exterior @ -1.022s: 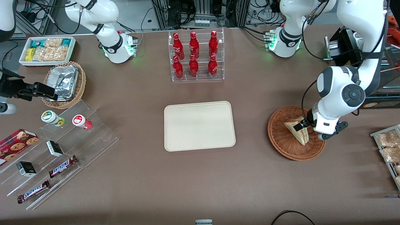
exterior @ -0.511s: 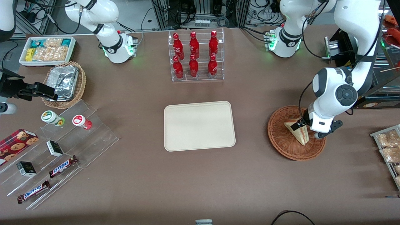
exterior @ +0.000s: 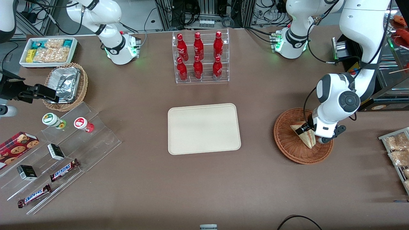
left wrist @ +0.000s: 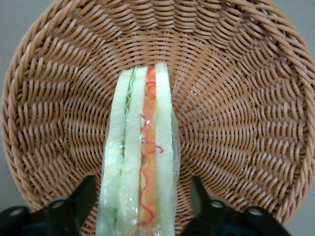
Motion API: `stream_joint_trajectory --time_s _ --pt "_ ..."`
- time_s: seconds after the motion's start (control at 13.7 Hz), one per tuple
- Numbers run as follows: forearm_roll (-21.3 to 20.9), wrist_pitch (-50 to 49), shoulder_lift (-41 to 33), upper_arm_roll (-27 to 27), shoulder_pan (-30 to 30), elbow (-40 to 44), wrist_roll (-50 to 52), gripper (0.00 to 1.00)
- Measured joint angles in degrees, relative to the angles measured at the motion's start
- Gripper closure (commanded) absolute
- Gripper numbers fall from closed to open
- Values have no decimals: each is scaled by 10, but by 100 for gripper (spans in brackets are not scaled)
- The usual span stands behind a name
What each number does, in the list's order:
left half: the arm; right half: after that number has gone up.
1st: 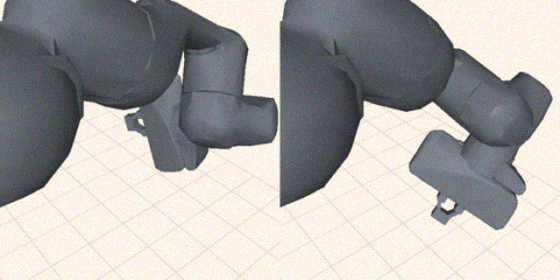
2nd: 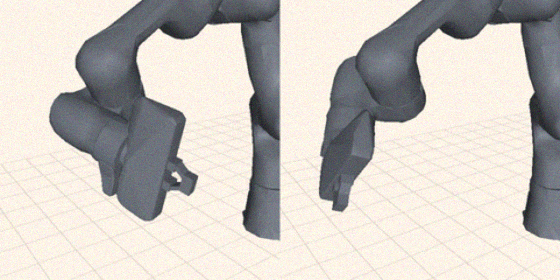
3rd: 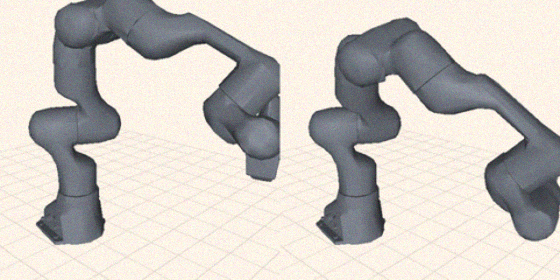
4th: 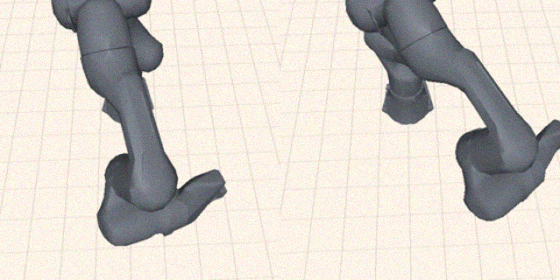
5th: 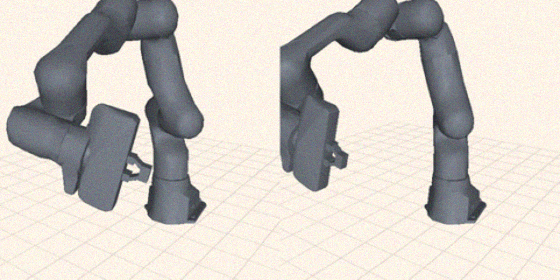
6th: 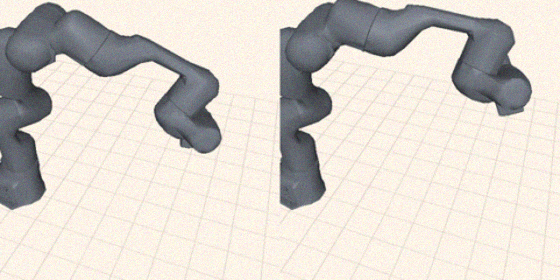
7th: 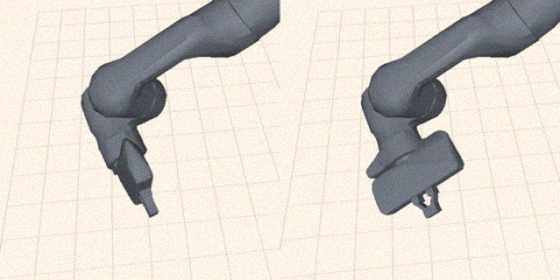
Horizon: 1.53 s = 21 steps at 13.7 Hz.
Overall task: Place sandwich from basket to tray
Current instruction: 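Lower the open left gripper and close it on the wrapped sandwich, then lift the sandwich and carry it over the cream tray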
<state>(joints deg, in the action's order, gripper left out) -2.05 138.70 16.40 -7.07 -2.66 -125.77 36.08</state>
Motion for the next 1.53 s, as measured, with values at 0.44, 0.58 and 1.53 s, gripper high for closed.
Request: stream_joint_trajectory --time_s 0.44,0.58,1.53 --pt "-3 -82 -33 -3 0 20 -21 100" --pt "-3 -134 -50 -12 1 46 -44 100" --pt "-2 -250 18 -115 117 218 -77 100"
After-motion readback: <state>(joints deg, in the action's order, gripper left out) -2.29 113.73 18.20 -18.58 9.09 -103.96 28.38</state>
